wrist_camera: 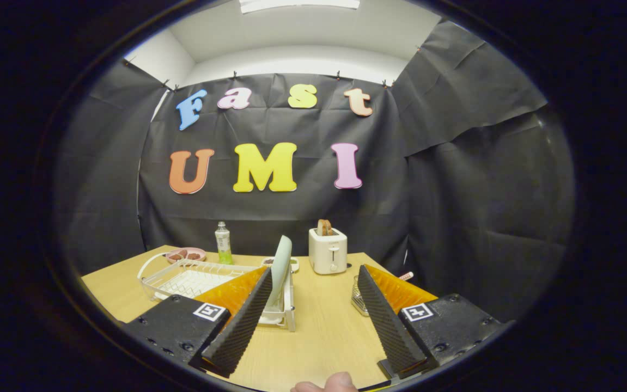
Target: Take the plate from the dish rack, then take the spoon from the basket and place it into the plate.
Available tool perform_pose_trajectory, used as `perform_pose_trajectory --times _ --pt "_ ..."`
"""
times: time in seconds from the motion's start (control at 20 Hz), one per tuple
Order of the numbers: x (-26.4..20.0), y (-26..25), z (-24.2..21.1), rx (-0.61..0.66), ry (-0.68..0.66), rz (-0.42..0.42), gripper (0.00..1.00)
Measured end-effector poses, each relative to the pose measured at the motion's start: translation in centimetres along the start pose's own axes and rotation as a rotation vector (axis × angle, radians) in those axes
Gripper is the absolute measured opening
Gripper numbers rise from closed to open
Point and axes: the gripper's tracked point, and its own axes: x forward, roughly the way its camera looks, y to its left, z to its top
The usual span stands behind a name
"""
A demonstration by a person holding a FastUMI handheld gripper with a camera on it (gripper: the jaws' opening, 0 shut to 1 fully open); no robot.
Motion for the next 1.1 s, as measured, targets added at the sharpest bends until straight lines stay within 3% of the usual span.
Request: perform_pose_trajectory --times 0.3,0.65,0.8,1.1 --pt "3.7 2.3 0.9 -0.014 0.087 0.058 1.00" --pt "11.2 4.2 2.7 0.012 0.242 0.117 1.00" --pt "14.6 5.2 3.0 -0.041 0.290 0.122 1.00" --pt "20.8 7.4 -0.5 -0.022 0.476 0.152 1.00"
